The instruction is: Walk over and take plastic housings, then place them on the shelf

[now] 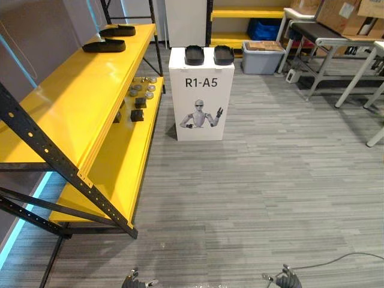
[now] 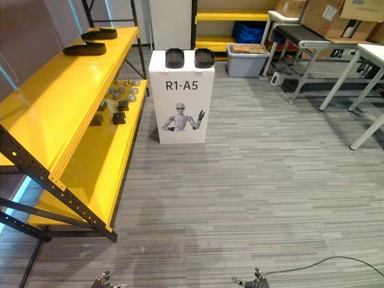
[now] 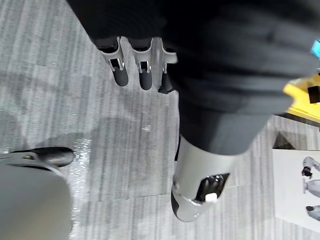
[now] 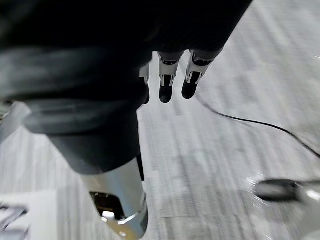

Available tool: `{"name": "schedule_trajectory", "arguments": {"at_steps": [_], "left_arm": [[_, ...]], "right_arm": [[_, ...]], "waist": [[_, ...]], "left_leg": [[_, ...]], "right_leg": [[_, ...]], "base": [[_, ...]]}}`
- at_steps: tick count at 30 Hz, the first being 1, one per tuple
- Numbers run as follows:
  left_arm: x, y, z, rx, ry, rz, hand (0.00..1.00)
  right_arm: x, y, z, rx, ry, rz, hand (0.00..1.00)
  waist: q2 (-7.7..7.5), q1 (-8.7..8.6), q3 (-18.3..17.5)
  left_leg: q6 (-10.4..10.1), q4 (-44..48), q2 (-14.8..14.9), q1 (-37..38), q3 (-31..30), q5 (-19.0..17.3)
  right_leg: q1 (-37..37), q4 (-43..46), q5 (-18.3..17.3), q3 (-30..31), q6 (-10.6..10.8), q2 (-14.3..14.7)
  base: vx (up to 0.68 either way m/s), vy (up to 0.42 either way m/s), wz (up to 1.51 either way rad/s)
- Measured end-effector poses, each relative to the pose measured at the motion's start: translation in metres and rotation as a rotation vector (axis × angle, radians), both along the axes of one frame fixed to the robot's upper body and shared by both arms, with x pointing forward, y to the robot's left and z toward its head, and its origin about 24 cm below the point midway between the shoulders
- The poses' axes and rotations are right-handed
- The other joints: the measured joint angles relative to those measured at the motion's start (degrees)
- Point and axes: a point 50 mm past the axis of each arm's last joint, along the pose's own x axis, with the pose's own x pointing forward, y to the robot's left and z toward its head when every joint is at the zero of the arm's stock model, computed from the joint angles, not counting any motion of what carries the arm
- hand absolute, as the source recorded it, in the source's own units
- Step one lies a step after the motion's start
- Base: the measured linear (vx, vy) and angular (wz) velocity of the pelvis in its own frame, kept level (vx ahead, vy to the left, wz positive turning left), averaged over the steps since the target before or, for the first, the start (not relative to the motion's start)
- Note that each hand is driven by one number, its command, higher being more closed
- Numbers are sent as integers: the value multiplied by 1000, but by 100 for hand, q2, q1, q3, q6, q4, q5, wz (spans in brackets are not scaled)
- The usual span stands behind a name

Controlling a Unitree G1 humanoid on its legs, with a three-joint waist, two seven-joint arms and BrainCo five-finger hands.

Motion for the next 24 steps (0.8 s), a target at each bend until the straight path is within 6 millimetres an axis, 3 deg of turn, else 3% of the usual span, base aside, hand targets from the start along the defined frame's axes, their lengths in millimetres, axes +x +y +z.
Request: {"name": "schedule_trajectory", "arguments": {"at_steps": [8,16,22,24], "left_arm": [[12,-3,8,0,-83,-2,0],[21,-8,13,-8,-130,-5,0],[28,-14,17,-22,-172,-4,0],[31,-14,20,-17,-191,-2,0]], "right_arm": [[12,1,8,-40,-34,119,0],[18,0,13,-54,-61,143,0],[21,0,14,-60,-71,137,0],[26,0,15,-59,-83,136,0]], "waist": [[25,-13,22],[54,-20,39],[142,-17,63],[169,-9,81]], "left_leg": [[-129,12,16,106,25,-83],[-145,59,20,87,32,-102],[48,147,58,-21,51,-267],[169,396,98,-209,178,-456]], "right_leg": [[136,-47,-131,-6,202,1],[140,-41,-163,-12,241,-3],[3,-10,-190,14,198,37],[-278,321,-389,70,153,42]], "base": [[50,-5,0],[0,0,0],[-36,7,-3],[-14,26,-22]]}}
